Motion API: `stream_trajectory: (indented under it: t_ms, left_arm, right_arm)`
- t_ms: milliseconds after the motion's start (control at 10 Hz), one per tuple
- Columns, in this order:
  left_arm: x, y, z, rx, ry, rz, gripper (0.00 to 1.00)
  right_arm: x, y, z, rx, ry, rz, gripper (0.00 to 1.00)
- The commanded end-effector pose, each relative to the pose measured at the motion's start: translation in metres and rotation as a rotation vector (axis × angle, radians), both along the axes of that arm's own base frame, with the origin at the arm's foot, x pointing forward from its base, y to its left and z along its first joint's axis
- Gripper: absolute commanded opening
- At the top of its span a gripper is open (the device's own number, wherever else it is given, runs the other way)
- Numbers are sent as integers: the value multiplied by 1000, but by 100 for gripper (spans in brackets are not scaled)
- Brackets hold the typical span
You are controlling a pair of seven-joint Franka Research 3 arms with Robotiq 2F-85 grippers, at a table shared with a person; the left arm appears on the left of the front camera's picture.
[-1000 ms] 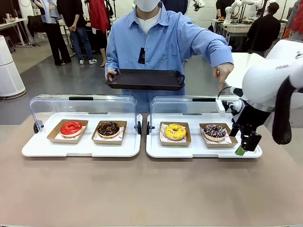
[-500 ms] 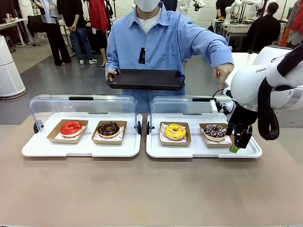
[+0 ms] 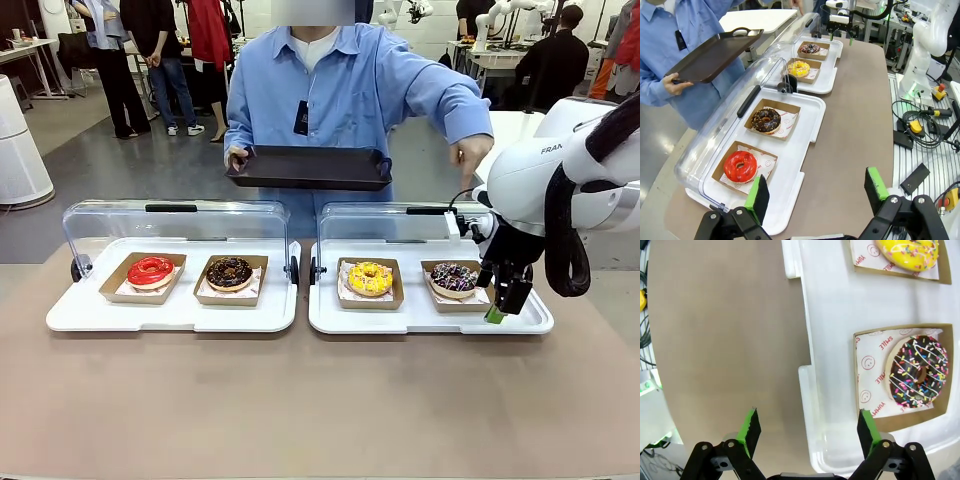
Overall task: Provide the desired donut to the person.
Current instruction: Pick up and lift the Paper togo box containing the Donut pointed at by the person.
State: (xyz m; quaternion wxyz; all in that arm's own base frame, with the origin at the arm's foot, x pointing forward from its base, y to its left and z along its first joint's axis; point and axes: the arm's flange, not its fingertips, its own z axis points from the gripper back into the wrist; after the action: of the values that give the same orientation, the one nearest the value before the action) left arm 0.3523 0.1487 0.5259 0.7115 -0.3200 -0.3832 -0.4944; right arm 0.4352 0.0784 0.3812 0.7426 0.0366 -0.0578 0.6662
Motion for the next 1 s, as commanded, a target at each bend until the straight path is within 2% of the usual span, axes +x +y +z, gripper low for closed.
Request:
stream_trajectory:
  t_ms: [0,200,600,900]
  left_arm:
    - [1,0,2,-16,-11,2,100]
    - [1,0,2,-16,-11,2,100]
    - [1,0,2,-16,-11,2,100]
    - [1,0,2,-16,-11,2,100]
  right_arm:
    - [12,-7,-8,-13,0,22,100]
    - [36,-18,-18,-21,16,30,100]
    - [63,-30,-18,8,-25,53,100]
    - [80,-37,-29,15,-10,49,100]
